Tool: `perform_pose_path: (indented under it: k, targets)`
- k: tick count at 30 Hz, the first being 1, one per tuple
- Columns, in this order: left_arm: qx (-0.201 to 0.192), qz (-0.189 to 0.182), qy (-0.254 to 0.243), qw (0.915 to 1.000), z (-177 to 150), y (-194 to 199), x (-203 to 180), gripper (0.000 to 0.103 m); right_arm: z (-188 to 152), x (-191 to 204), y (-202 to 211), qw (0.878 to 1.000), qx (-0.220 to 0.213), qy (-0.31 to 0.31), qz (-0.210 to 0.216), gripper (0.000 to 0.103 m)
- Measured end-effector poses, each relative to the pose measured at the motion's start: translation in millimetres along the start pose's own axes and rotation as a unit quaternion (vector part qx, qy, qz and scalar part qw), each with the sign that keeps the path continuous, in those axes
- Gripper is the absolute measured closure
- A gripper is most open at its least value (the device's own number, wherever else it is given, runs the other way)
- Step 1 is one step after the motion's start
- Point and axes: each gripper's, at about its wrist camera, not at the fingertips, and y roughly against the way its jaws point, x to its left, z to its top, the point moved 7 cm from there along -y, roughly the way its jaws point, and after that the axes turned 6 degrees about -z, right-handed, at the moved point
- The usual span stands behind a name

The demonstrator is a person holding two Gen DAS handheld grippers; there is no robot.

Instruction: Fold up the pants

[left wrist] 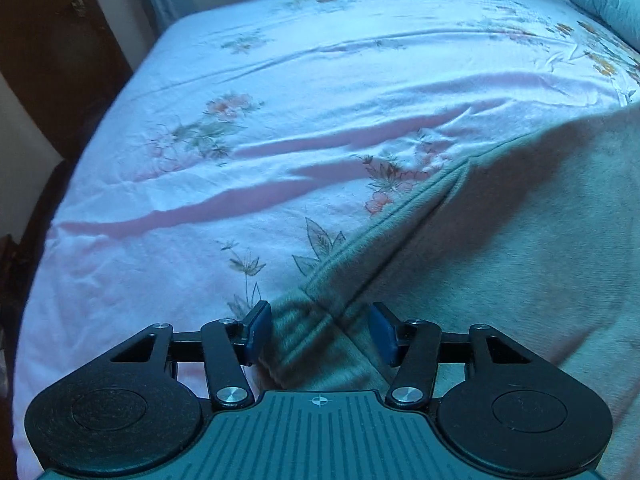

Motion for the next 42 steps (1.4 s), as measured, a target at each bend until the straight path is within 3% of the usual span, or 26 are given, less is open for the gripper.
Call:
perform_pose_path:
  k: [9,10,12,13,16,19,21,23,25,28,34,38,42]
  targets:
    - [0.039,-0.069,-0.052,0.9955,5.4,-21.4,3.2,0.046,25.8,-16.1,-65.3,0.993,0.069,0.088,0.025,0.047]
    - [0.043,-0.073,-0.054,0.9949,6.4,-23.4,4.5,0.044,27.2,-16.1,-69.8,0.992,0.077,0.097,0.03,0.043]
    - [0.05,-0.068,-0.055,0.995,8.6,-27.9,10.3,0.024,28.4,-15.6,-80.6,0.988,0.094,0.119,0.031,0.042]
    - [0.052,-0.063,-0.057,0.995,9.5,-30.2,14.0,0.02,28.2,-15.2,-84.5,0.986,0.1,0.13,0.028,0.042]
    - [0.067,-0.09,-0.036,0.9931,9.3,-39.3,20.0,0.019,29.4,-16.2,-95.8,0.982,0.117,0.147,0.031,0.041]
    - [0.064,-0.107,-0.023,0.9919,6.2,-40.6,17.8,0.032,25.7,-15.8,-111.6,0.976,0.144,0.161,0.034,0.041]
    - [0.056,-0.109,-0.025,0.9922,5.1,-36.2,13.5,0.048,23.1,-14.2,-119.0,0.973,0.156,0.165,0.037,0.043]
    - [0.052,-0.106,-0.021,0.9928,4.3,-32.2,10.0,0.06,22.2,-11.8,-122.6,0.972,0.166,0.156,0.051,0.055]
    - [0.046,-0.092,-0.024,0.9944,3.2,-27.4,6.0,0.067,23.1,-7.8,-121.8,0.971,0.174,0.15,0.067,0.087]
    - [0.031,-0.06,-0.03,0.9973,2.8,-19.0,0.0,0.076,22.2,-4.9,-115.3,0.972,0.166,0.158,0.051,0.102]
    - [-0.028,-0.005,-0.014,0.9995,0.7,19.6,-6.5,0.082,21.8,4.1,-71.6,0.983,0.101,0.153,-0.001,0.103]
    - [-0.069,0.008,0.013,0.9975,-3.7,61.8,-8.2,0.082,14.9,19.3,-17.4,0.988,0.039,0.141,-0.045,0.103]
    - [-0.098,0.023,0.001,0.9949,-19.6,107.3,-25.6,0.082,-6.6,34.9,45.2,0.993,-0.009,0.104,-0.055,0.103]
